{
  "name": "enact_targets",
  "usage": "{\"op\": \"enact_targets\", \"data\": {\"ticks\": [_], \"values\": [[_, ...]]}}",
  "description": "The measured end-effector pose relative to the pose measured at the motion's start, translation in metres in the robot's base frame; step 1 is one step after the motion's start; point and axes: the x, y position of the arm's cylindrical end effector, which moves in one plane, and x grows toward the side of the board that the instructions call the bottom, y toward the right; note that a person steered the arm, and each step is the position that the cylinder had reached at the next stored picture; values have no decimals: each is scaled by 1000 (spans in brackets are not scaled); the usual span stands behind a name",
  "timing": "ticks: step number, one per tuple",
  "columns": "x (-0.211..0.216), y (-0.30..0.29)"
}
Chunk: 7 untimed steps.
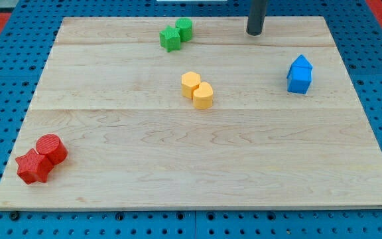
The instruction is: Move the red circle towards center left
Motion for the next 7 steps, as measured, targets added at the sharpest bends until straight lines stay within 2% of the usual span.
{"op": "enact_targets", "data": {"ticks": [1,2,4,5,6,7], "values": [[1,-2],[41,4],[205,7],[266,-18],[329,-92],[349,-181]]}}
